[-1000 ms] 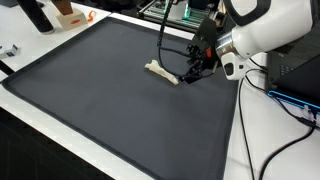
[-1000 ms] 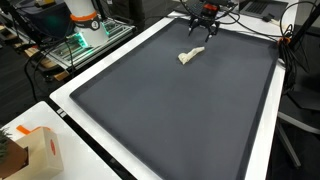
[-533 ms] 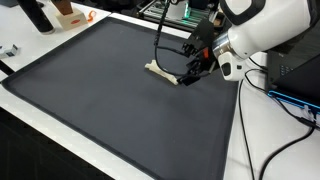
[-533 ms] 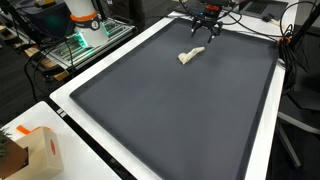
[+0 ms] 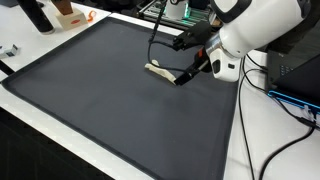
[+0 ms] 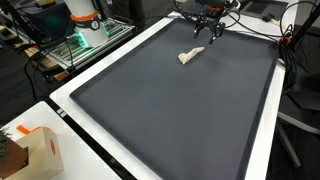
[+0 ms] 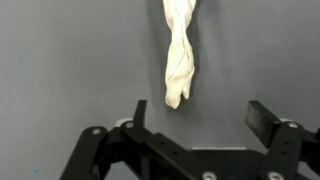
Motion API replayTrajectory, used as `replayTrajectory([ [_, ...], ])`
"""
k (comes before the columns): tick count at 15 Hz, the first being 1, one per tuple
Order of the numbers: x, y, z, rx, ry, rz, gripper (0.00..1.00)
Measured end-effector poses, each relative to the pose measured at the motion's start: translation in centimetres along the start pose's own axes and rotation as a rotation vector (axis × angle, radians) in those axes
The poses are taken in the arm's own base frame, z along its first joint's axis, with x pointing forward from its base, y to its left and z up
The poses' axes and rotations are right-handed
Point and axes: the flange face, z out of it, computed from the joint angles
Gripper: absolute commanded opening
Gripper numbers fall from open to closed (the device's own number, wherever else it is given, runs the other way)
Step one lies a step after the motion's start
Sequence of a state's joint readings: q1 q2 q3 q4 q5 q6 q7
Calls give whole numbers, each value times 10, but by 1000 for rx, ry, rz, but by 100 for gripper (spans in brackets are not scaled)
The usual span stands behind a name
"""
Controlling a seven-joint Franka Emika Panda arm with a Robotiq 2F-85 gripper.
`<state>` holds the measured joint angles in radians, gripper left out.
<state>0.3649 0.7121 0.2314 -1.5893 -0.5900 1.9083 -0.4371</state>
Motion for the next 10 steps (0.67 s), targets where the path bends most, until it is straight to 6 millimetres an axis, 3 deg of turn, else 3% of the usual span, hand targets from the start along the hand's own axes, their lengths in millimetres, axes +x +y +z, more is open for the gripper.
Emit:
replayTrajectory([
  [6, -15, 12, -9, 108, 110, 182, 100],
  [10, -39, 28, -21, 156, 183, 351, 100],
])
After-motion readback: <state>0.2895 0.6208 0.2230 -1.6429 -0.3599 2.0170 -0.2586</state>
